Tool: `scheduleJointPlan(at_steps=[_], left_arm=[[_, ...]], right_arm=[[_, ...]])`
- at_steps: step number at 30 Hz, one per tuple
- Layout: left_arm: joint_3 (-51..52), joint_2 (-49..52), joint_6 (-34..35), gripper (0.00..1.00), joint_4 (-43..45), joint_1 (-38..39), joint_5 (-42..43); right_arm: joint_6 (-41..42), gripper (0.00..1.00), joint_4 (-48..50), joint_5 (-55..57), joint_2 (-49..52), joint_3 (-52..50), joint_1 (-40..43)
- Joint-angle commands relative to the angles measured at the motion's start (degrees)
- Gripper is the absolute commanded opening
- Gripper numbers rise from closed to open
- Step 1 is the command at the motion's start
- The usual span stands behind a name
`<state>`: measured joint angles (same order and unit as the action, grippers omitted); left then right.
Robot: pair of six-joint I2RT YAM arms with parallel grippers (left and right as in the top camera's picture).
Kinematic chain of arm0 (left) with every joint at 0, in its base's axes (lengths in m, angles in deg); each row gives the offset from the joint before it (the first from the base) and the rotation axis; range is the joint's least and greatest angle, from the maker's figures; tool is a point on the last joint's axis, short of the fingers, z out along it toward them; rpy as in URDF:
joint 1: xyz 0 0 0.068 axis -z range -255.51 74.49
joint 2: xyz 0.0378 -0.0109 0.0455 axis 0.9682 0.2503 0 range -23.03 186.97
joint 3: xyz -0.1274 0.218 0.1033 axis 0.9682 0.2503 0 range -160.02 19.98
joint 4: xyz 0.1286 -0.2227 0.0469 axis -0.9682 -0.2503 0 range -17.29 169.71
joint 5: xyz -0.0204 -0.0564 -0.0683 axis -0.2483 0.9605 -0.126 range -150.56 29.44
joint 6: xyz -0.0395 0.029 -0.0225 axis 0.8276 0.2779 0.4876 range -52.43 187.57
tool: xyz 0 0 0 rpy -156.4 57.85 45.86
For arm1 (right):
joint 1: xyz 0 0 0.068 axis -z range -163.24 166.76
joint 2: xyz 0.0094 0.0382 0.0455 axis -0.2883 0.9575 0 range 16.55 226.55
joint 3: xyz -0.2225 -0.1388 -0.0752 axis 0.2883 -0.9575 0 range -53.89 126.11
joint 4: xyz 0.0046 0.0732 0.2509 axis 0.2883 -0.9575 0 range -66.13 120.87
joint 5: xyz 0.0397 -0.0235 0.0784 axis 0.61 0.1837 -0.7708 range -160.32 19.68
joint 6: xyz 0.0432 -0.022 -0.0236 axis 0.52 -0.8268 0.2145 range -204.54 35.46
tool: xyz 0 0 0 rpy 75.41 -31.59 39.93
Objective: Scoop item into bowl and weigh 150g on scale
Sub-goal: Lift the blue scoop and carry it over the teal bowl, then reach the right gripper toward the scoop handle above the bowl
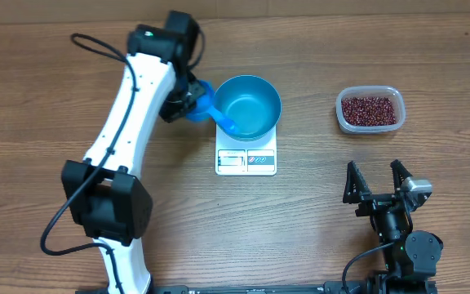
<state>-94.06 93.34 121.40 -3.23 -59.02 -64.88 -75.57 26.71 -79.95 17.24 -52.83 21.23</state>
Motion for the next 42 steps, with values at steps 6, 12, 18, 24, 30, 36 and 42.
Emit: scheduleJointPlan(at_steps=[6,12,18,24,30,36,42], left_arm=[[-1.31,0.39,8.39,0.04,-0.17,9.22,-5.97],[-1.31,0.07,11.19,0.04,0.72,14.36,-6.34],[-1.33,-0.26,11.39,0.04,1.09,17.2,-6.34],[-1.33,-0.26,11.3,0.04,0.55,17.33,-4.63],[-1.33,-0.26,10.47,0.04,0.52,17.33,-4.66],[-1.33,-0.26,10.49,0.05,0.48,17.33,-4.63],[-1.33,-0.26,9.05,0.04,0.48,17.33,-4.63]], right_arm=[[-0.5,1.0,0.17,0.59,-0.52,-0.61,0.0],[-0.5,1.0,0.17,0.59,-0.52,-0.61,0.0],[-0.5,1.0,0.17,0.59,-0.52,-0.61,0.0],[-0.5,1.0,0.17,0.59,-0.52,-0.61,0.0],[-0.5,1.0,0.2,0.57,-0.52,-0.61,0.0],[-0.09,1.0,0.17,0.48,-0.52,-0.61,0.0],[3.8,1.0,0.83,-2.97,-0.52,-0.61,0.0]])
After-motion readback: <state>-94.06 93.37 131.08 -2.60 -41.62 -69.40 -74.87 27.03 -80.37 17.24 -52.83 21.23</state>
